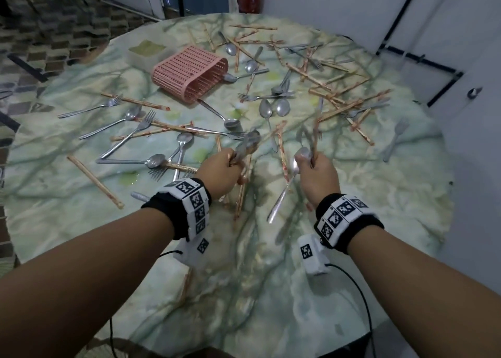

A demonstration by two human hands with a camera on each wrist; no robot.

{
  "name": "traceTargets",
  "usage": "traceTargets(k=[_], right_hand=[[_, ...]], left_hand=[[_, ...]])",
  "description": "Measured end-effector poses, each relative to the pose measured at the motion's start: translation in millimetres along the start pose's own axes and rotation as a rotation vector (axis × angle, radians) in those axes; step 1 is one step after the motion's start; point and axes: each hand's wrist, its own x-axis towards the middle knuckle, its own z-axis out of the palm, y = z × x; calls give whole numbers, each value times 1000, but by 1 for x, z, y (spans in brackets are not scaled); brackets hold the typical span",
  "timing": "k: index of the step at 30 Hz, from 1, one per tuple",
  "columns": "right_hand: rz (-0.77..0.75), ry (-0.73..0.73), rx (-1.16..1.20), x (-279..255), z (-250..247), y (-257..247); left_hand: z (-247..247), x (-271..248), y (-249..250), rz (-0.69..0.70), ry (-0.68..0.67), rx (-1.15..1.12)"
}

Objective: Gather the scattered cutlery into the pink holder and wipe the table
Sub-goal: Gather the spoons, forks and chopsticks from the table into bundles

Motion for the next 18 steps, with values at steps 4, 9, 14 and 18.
traceTargets(k=[4, 9, 14, 18], right_hand=[[-8, -127, -173, 2, 5, -5], [60, -110, -3, 8, 13, -12], [95, -126, -41, 22, 20, -7], [119, -219, -293, 27, 22, -4]], left_hand=[[3, 2, 1, -65, 17, -75], [18, 4, 8, -111, 52, 91], [31, 5, 9, -187, 42, 227], [32, 3, 8, -136, 29, 253]])
